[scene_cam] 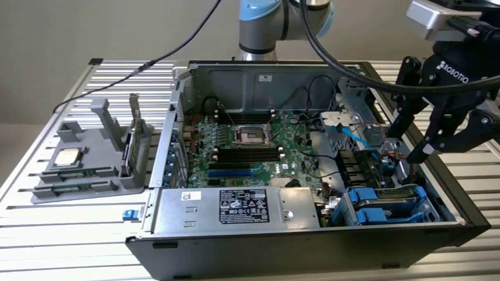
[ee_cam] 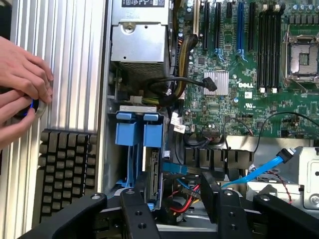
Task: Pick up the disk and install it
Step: 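Insert the disk into the insertion slot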
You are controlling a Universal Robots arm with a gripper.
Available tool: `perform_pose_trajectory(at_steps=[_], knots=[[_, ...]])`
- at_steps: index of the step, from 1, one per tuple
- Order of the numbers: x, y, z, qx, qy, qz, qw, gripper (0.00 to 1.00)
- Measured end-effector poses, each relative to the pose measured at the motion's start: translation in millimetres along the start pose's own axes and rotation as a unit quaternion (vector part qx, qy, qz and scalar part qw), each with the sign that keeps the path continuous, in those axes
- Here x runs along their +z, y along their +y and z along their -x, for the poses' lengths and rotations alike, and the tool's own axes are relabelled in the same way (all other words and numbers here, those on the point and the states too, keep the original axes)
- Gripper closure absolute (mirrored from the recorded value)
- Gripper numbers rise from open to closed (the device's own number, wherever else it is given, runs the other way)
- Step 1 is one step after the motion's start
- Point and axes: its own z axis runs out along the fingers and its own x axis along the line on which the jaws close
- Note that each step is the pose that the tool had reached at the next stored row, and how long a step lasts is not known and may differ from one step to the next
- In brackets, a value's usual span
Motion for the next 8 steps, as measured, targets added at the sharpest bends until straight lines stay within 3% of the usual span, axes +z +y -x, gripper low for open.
perform_pose_trajectory(at_steps=[4, 8], knots=[[1.7, -0.2, 0.1, -0.036, 0.0042, -0.0026, 0.9994, 0.45], [3.7, -0.4, 0.3, -0.072, 0.0086, -0.0053, 0.9974, 0.45]])
